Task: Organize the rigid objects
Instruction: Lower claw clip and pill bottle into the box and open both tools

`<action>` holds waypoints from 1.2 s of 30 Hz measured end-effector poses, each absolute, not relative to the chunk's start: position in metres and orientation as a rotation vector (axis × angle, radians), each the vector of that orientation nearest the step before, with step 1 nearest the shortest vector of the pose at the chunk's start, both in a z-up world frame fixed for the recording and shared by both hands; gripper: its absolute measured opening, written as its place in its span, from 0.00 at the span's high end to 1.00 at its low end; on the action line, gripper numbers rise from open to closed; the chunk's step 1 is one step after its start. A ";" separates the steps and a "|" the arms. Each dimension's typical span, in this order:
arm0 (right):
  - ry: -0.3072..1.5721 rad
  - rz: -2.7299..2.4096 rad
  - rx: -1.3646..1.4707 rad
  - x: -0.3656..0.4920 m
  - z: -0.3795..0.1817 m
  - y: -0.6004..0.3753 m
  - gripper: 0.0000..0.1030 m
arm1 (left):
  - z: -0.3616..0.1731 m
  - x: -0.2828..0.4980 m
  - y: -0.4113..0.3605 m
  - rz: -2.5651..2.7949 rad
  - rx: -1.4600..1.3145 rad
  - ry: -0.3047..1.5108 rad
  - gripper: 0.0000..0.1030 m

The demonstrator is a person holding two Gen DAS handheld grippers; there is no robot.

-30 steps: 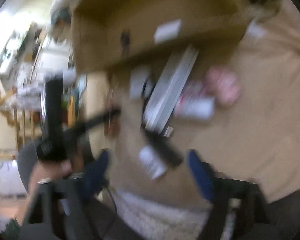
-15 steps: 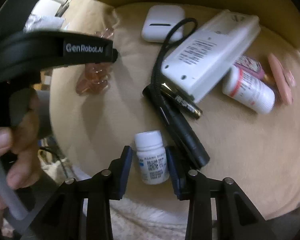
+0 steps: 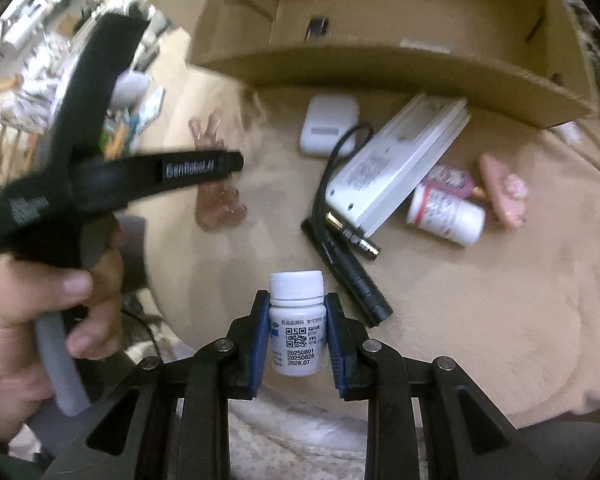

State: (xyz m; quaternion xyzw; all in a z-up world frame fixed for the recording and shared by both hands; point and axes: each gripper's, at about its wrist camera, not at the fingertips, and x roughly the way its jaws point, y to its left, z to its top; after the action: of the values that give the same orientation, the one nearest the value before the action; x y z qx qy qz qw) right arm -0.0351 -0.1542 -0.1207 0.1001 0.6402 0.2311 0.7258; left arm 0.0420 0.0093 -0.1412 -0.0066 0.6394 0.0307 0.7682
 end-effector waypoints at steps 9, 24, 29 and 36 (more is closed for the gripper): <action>1.232 0.471 0.291 -0.025 -0.077 -0.216 0.73 | -0.070 0.016 0.007 0.021 0.032 1.196 0.73; 0.975 0.372 0.320 0.050 -0.007 -0.256 0.73 | 0.019 0.080 -0.014 -0.030 0.058 0.986 0.73; 0.956 0.348 0.322 0.085 -0.003 -0.261 0.73 | 0.016 0.114 -0.028 -0.034 0.078 0.979 0.73; 1.009 0.327 0.356 0.116 -0.041 -0.260 0.73 | -0.013 0.151 -0.045 -0.044 0.081 1.025 0.73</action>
State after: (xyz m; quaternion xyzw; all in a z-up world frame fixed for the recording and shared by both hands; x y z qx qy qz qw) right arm 0.1164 -0.2599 -0.0405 0.1689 0.4787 0.1549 0.8475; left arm 0.1514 -0.0445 -0.0130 0.0388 0.4902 -0.0208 0.8705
